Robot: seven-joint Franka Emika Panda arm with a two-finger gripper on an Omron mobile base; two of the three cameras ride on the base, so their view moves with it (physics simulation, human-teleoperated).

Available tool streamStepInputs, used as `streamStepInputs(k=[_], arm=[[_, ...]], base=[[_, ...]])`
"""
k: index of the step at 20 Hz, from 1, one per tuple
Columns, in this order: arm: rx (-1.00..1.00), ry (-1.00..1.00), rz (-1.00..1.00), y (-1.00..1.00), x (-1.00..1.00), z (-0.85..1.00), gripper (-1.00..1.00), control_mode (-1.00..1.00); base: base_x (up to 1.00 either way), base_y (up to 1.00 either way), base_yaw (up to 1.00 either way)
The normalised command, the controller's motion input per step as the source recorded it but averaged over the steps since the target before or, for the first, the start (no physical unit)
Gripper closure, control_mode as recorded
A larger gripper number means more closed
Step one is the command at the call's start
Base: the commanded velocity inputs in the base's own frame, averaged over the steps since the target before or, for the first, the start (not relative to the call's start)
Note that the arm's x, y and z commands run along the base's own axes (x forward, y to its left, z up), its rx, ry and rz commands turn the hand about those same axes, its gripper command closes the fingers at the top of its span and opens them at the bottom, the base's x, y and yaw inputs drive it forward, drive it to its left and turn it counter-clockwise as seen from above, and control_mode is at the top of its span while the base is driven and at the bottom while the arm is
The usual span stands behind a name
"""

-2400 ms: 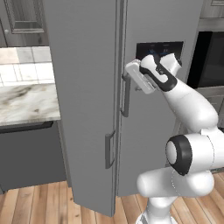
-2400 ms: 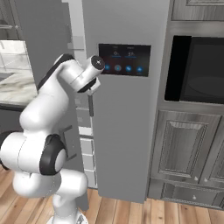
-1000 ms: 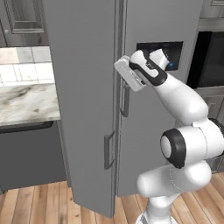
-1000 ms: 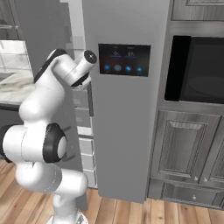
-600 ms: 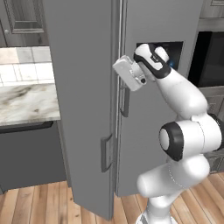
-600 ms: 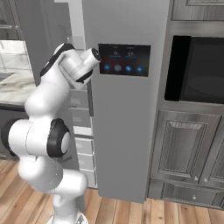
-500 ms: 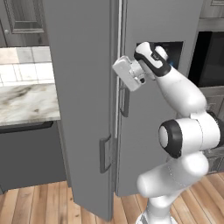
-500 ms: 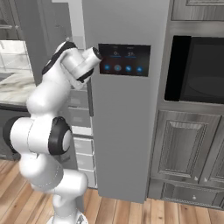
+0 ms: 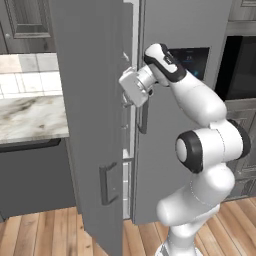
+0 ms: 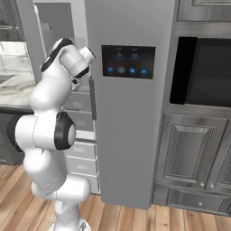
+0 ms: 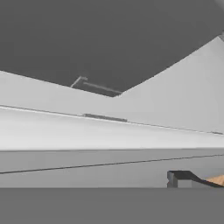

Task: Take the lemon wedge from the fridge and place it on the plate with fish on the dining counter.

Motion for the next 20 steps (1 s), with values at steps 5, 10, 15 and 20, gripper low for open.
streamStepInputs(k=[5, 10, 15, 20], arm=[[-0.02, -0.01, 0.20, 1.00, -0.13, -0.09, -1.00, -1.00], [-0.03, -0.07, 0.13, 1.00, -0.02, -0.20, -1.00, -1.00], [0.05, -0.03, 0.04, 0.97, 0.01, -0.14, -1.00, -1.00], [0.11, 0.00, 0.00, 0.67, 0.20, -0.14, -1.00, -1.00]], base=[[0.00, 0.00, 0.00], [0.00, 0.00, 0.00], [0.00, 0.00, 0.00], [0.00, 0.00, 0.00]])
